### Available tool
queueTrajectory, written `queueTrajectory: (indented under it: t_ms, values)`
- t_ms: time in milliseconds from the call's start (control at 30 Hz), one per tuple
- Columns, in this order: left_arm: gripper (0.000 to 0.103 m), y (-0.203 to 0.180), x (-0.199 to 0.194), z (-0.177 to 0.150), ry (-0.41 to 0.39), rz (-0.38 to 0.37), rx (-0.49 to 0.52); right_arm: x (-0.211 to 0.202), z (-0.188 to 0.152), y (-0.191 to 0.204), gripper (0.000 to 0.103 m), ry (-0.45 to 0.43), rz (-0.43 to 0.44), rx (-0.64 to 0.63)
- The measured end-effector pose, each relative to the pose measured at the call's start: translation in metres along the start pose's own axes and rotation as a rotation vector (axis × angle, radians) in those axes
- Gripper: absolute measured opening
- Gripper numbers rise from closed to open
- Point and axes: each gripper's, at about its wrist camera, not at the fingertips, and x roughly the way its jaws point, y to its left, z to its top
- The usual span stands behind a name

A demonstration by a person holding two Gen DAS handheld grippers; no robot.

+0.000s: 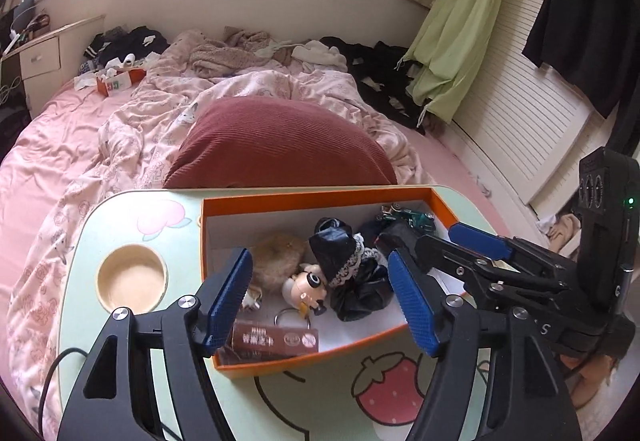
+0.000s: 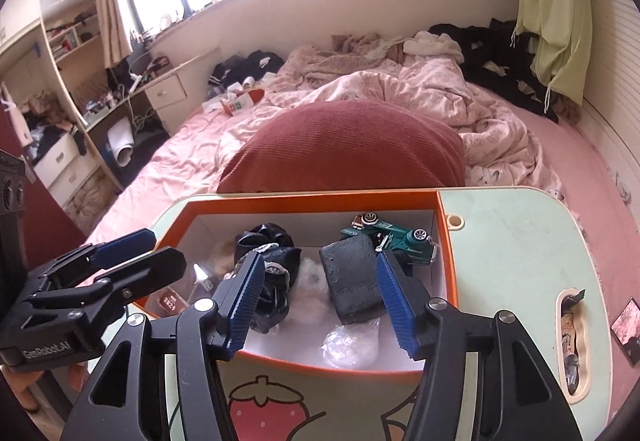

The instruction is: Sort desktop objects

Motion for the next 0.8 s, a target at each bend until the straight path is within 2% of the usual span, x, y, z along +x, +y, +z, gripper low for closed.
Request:
queueTrajectory:
  t_ms: [267,400,500,633,800]
  values:
    - [0.071,-0.014,-0.025,-0.021,-0.016,0.035,0.081,-0.019,-0.020,0.010,0.058,-0.021,-0.048,-0.058]
    - [0.071,-0.021,-0.036,-0.041,-0.016,0.039,0.108,-0.034,-0.035,0.010,0.063,-0.022,-0.054,-0.069]
    - [0.071,-0.022,-0.034,-0.057,0.016,0.033,0.113,-0.040,-0.049,0.009,0.067,-0.013,-0.049,-0.070]
    - [0.071,-0.023,-0.026,-0.079,0.049,0.077,0.121,-0.040,-0.069,0.012,0.067,0.028,-0.078,-0.090]
    - [0.071,-0.019,-0.009,-0.101,0.139,0.111,0.072,-0.035,-0.090,0.008,0.067,0.091,-0.110,-0.081]
